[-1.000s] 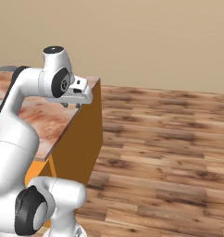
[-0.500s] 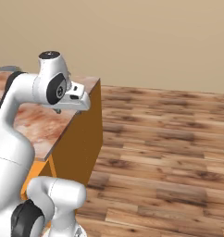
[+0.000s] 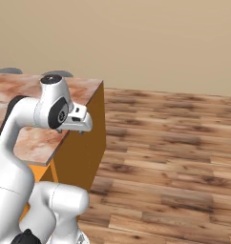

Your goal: Pick up the straw from the left drawer and put it inside the smoothie cup.

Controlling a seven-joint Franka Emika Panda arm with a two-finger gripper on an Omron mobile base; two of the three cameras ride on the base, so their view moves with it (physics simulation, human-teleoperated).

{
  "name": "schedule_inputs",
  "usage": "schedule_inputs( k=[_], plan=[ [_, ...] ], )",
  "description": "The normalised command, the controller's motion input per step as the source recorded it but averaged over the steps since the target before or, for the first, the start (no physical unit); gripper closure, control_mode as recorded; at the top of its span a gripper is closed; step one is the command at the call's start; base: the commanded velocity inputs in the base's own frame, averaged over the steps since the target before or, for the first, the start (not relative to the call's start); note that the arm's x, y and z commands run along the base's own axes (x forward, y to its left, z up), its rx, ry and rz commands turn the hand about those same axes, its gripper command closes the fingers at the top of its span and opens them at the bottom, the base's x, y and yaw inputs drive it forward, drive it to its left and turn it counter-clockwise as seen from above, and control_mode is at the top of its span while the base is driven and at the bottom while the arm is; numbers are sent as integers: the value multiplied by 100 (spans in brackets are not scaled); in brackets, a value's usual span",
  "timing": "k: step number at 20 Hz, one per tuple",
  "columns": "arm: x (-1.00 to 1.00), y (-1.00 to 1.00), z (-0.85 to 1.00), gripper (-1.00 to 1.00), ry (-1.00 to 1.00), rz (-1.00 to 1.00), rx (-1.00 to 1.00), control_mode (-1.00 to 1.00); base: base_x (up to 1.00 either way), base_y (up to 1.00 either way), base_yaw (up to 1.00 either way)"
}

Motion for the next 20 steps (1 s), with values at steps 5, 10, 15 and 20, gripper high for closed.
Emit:
schedule_inputs(
  k=[5, 10, 15, 20],
  plan=[
    [0, 0, -34, -100, 0, 0, 0, -100, 0, 0, 0],
    [0, 0, 0, -100, 0, 0, 0, 100, -9, 0, 0],
    [0, 0, 0, -100, 0, 0, 0, 100, -47, 0, 0],
    [0, 0, 0, -100, 0, 0, 0, 100, -66, 0, 0]
  ],
)
